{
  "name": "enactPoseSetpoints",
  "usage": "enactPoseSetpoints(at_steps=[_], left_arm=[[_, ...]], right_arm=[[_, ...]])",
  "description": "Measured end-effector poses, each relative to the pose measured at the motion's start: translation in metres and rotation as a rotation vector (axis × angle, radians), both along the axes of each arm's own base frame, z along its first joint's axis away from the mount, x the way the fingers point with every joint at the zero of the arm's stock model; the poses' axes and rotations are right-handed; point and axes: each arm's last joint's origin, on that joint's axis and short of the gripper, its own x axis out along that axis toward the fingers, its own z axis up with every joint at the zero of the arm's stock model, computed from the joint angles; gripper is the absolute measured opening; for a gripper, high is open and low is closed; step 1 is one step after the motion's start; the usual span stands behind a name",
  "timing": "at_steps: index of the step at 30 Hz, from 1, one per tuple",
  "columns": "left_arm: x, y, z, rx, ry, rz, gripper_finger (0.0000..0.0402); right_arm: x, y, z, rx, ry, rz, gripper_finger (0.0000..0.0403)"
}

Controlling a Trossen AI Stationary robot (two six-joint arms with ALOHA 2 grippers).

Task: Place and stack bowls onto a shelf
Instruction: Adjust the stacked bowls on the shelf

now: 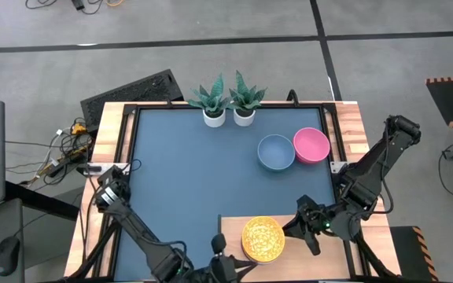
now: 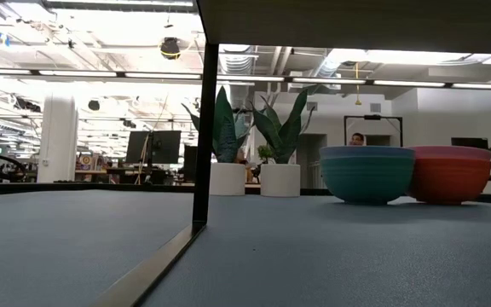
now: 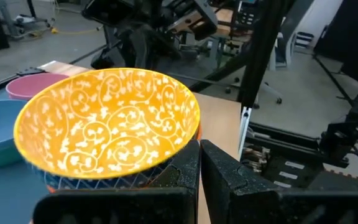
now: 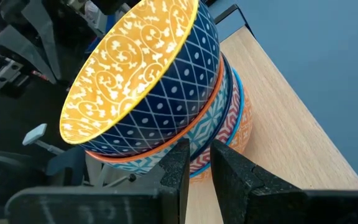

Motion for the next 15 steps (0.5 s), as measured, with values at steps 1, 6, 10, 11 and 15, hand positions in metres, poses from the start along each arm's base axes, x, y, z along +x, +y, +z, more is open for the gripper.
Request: enactPoseSetpoints(at_steps=[1, 6, 10, 11, 15], left_arm=[[0.0, 0.0, 0.0, -0.006, 0.002, -0.008, 0.0], [0.009, -0.002, -0.013, -0.045, 0.019, -0.058, 0.0], [0.016, -0.003, -0.023, -0.071, 0.021, -0.076, 0.0], [0.016, -0.003, -0.023, -0.074, 0.019, -0.072, 0.0], [0.016, -0.003, -0.023, -0.067, 0.018, -0.056, 0.0]], right_arm=[[0.0, 0.0, 0.0, -0.005, -0.001, 0.002, 0.009], [0.001, -0.001, 0.0, -0.014, -0.004, 0.002, 0.009], [0.001, -0.001, 0.0, -0.013, -0.005, -0.002, 0.009], [0.001, -0.001, 0.0, -0.012, -0.006, -0.002, 0.009], [0.002, -0.001, 0.0, -0.012, -0.006, -0.004, 0.009]])
